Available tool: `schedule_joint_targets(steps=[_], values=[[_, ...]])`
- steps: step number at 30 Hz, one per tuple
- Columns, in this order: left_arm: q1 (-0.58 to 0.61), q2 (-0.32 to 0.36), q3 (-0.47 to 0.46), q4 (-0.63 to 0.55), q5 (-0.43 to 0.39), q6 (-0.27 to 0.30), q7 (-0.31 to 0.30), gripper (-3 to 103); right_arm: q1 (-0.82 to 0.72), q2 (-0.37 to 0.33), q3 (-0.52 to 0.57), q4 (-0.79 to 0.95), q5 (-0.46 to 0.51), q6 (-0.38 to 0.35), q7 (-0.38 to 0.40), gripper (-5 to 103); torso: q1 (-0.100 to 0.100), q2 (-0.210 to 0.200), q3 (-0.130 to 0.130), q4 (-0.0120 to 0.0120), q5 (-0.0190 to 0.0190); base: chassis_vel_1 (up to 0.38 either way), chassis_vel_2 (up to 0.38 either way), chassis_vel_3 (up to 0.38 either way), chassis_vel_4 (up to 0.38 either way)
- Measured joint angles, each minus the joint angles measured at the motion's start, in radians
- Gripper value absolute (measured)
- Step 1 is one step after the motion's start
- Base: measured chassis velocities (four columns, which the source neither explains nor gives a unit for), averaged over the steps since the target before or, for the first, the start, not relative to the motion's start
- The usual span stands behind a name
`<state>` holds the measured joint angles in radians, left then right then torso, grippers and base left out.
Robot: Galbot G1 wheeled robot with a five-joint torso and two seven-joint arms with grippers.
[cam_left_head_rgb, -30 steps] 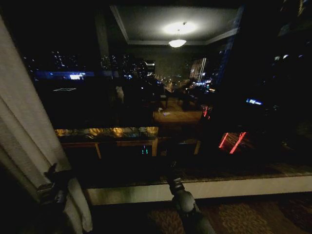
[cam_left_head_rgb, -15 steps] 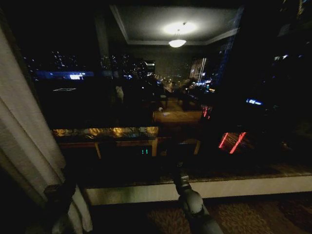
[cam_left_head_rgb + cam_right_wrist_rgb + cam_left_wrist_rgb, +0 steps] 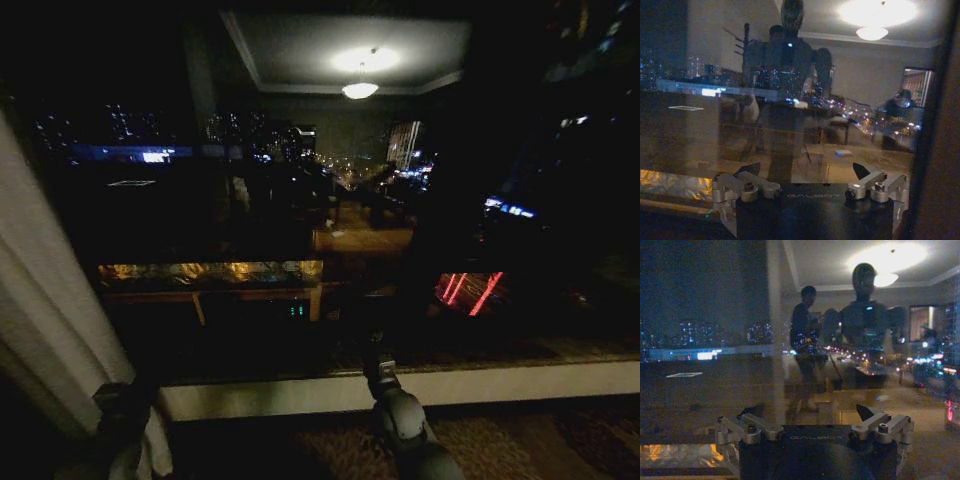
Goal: Open the curtains by pulling them apart, changing their state from closed to fully open.
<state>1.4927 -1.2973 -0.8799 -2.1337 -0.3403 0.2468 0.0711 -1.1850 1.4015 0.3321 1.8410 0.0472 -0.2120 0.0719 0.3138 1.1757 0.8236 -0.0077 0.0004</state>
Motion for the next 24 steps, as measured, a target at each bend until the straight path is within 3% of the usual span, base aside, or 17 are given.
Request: schedule_joint_targets(steps=[24], values=[[0.016,-0.015,0.001,-0.012,0.018,-0.012,0.022,100,-0.023,-0.012,0.071,0.027,0.004,0.004,-0.001,100,0.0,0.0,0.0,0.0,-0.0001,-0.349,-0.335,0.343,0.352]])
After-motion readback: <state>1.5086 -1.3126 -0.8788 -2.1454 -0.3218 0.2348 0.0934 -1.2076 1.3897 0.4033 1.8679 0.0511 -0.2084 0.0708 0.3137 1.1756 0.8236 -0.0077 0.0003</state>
